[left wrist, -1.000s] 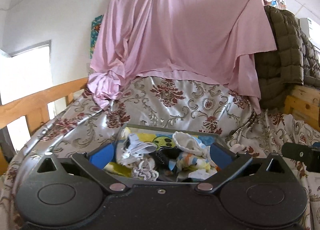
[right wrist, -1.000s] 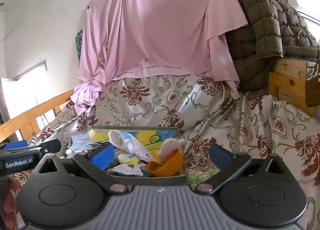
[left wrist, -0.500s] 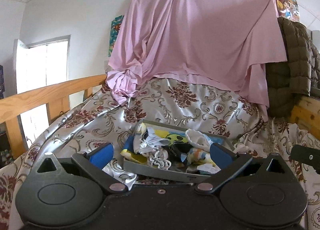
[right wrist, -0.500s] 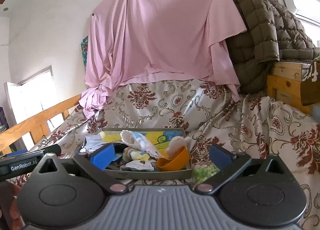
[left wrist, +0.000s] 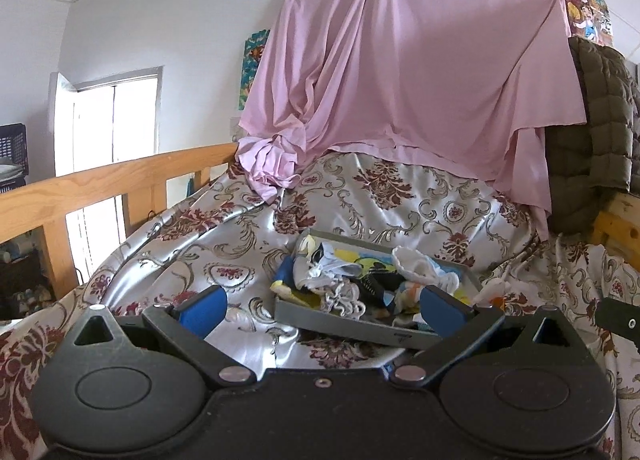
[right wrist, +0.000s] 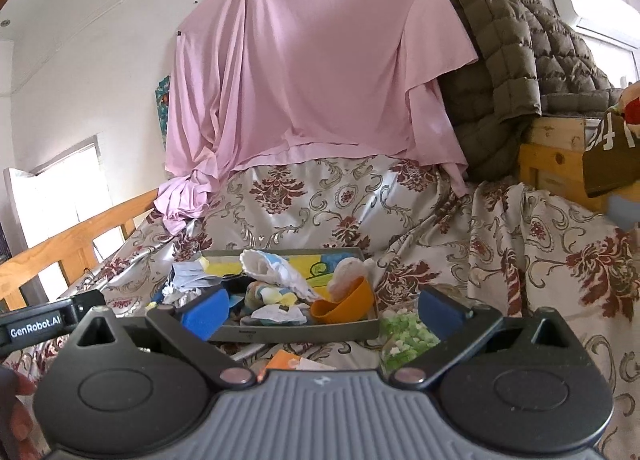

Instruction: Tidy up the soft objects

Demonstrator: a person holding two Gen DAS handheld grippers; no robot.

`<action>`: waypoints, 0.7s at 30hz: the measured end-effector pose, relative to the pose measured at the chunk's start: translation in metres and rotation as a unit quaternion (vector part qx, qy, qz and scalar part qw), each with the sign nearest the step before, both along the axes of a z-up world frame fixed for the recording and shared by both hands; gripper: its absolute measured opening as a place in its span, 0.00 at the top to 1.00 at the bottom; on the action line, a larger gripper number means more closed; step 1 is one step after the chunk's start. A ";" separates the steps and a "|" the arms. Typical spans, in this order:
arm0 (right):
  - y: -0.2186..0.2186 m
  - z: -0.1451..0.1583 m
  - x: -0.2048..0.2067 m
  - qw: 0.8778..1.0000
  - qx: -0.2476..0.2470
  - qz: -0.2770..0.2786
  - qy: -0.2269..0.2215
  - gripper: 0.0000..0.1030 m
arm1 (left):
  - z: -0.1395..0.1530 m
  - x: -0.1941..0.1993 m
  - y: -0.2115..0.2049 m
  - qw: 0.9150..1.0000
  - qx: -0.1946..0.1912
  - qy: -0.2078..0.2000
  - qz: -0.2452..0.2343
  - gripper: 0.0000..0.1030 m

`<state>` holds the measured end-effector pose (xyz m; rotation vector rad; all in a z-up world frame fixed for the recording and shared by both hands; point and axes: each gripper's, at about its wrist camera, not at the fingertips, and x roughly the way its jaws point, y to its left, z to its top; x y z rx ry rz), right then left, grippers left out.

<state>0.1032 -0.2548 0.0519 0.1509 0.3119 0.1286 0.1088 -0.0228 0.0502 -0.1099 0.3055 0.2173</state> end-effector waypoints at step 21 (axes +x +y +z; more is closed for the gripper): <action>0.018 -0.022 -0.036 1.000 -0.020 0.003 -0.010 0.00 | -0.029 -0.030 -0.003 0.999 0.038 0.018 0.003 0.01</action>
